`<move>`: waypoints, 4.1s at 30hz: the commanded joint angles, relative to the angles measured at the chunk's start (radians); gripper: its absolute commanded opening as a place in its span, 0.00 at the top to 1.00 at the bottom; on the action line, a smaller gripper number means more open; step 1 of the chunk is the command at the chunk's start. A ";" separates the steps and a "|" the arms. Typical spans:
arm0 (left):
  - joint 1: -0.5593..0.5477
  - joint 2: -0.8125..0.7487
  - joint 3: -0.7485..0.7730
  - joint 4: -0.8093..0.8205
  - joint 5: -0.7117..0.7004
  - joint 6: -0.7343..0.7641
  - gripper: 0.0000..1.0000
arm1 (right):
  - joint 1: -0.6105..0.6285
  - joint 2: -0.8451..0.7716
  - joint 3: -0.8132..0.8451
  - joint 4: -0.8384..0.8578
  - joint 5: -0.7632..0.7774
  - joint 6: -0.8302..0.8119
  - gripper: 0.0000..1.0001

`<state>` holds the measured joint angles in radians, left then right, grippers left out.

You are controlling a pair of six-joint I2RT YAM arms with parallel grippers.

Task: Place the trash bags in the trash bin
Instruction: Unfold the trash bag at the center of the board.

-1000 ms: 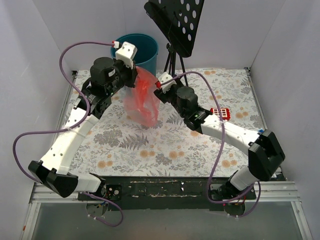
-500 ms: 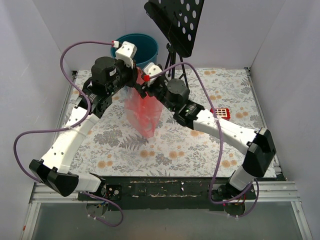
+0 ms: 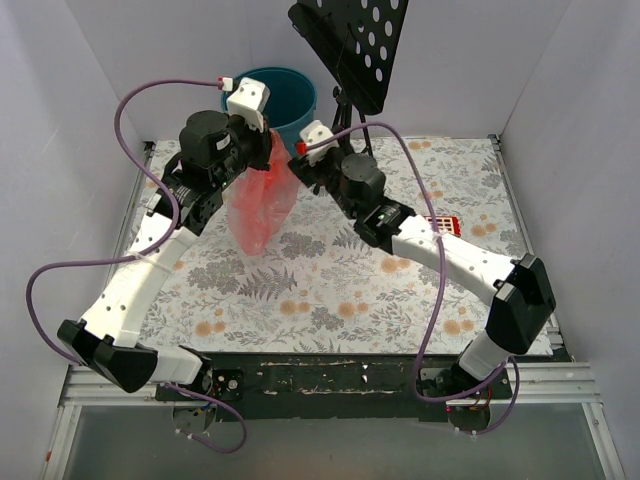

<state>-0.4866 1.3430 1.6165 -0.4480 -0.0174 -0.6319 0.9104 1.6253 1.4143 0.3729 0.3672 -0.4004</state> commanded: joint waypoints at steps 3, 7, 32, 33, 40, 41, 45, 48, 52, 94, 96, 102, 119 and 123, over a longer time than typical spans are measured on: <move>-0.004 -0.036 0.002 -0.012 0.014 0.014 1.00 | -0.097 -0.146 -0.075 0.044 -0.003 -0.086 0.27; -0.004 -0.025 -0.007 -0.006 0.004 0.005 1.00 | -0.044 -0.214 -0.100 -0.017 -0.167 -0.048 0.26; -0.001 -0.019 -0.062 0.020 -0.024 0.060 1.00 | -0.226 -0.251 -0.175 -0.049 -0.112 0.021 0.29; -0.001 -0.021 -0.066 0.020 -0.013 0.063 1.00 | -0.229 -0.272 -0.184 -0.077 -0.166 0.025 0.29; -0.001 0.004 -0.056 0.011 0.017 0.037 1.00 | -0.219 -0.271 -0.178 -0.140 -0.508 0.103 0.23; -0.001 0.007 -0.049 0.011 0.017 0.031 1.00 | -0.209 -0.260 -0.166 -0.138 -0.528 0.104 0.23; -0.001 0.013 -0.026 0.008 0.062 0.017 1.00 | -0.160 -0.207 -0.109 -0.124 -0.568 0.115 0.21; -0.001 0.015 -0.010 0.002 0.074 0.009 1.00 | -0.099 -0.154 -0.074 -0.092 -0.518 0.107 0.21; -0.001 0.008 -0.001 -0.012 0.080 0.015 1.00 | -0.035 -0.087 -0.014 -0.006 -0.337 0.115 0.23; -0.003 -0.024 -0.015 0.015 0.051 0.038 1.00 | -0.142 -0.294 -0.236 -0.308 -0.579 0.035 0.22; -0.003 -0.019 -0.004 0.011 0.043 0.043 1.00 | -0.142 -0.280 -0.256 -0.299 -0.571 0.055 0.22; -0.001 -0.018 0.011 0.005 0.033 0.049 1.00 | -0.130 -0.257 -0.313 -0.278 -0.564 0.127 0.21; 0.006 -0.051 -0.013 -0.004 -0.006 0.090 1.00 | -0.280 -0.142 -0.299 -0.080 -0.522 0.333 0.43; 0.006 -0.080 -0.053 0.020 -0.006 0.104 1.00 | -0.314 -0.122 -0.298 -0.054 -0.622 0.348 0.50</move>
<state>-0.4854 1.3354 1.5913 -0.4435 -0.0116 -0.5541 0.6197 1.4899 1.0691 0.2226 -0.1532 -0.0883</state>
